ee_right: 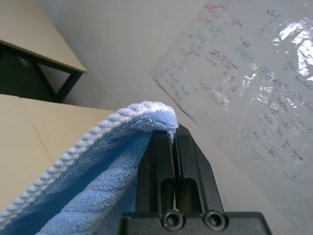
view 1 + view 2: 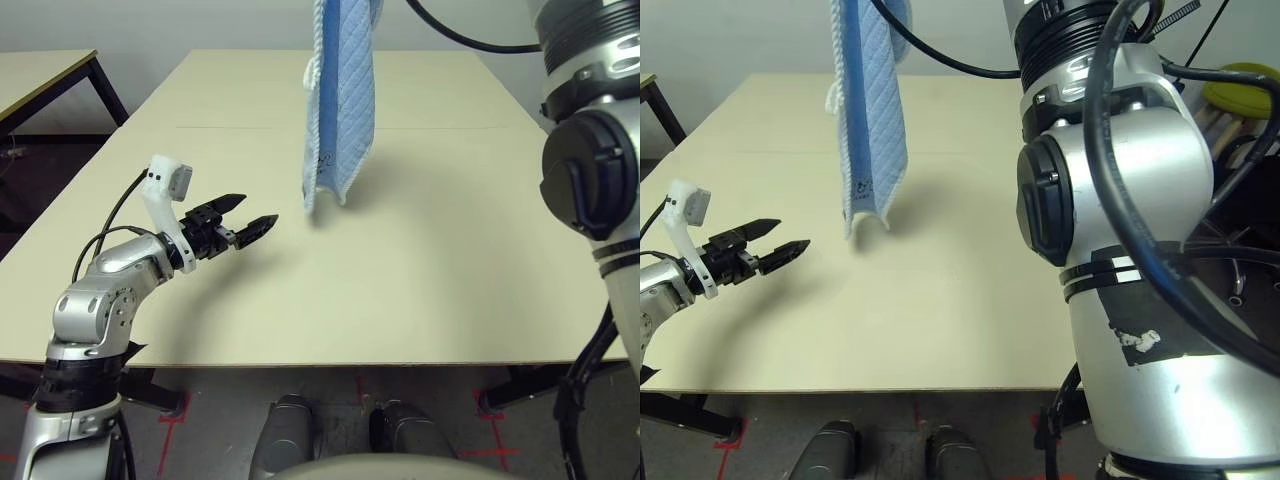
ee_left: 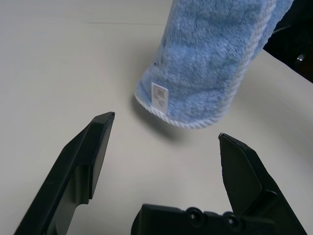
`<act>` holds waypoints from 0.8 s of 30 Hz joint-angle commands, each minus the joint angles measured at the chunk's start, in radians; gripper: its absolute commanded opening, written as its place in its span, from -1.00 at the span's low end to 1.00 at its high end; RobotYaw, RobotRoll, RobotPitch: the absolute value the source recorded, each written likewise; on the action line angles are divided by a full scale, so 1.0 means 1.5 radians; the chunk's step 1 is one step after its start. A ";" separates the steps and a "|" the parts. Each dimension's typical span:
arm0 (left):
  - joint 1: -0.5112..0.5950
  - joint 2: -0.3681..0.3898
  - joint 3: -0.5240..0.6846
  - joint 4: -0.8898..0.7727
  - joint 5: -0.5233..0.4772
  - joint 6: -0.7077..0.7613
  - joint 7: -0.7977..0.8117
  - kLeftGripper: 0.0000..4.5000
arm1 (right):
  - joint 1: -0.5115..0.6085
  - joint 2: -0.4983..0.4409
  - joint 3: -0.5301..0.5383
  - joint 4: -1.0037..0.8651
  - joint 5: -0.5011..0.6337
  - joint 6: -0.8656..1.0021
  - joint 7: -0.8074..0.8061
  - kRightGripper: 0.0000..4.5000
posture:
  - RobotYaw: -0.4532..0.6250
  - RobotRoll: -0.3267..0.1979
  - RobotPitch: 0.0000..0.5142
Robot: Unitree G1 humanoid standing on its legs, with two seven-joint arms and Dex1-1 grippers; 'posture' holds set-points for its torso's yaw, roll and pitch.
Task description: Fold the towel and set it aside.
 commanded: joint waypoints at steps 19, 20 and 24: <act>-0.013 -0.080 -0.072 -0.057 0.020 0.010 0.071 1.00 | 0.002 0.015 0.005 0.000 0.000 0.032 0.035 -0.99 | 0.31 0.25 -0.99; -0.018 -0.079 -0.071 -0.054 0.020 0.010 0.071 1.00 | 0.004 0.017 0.006 0.003 -0.002 0.030 0.032 -0.99 | 0.31 0.25 -1.00; -0.042 -0.081 -0.058 -0.046 0.007 0.022 0.074 1.00 | 0.012 0.020 0.010 0.010 -0.010 0.024 0.024 -0.99 | 0.29 0.25 -1.00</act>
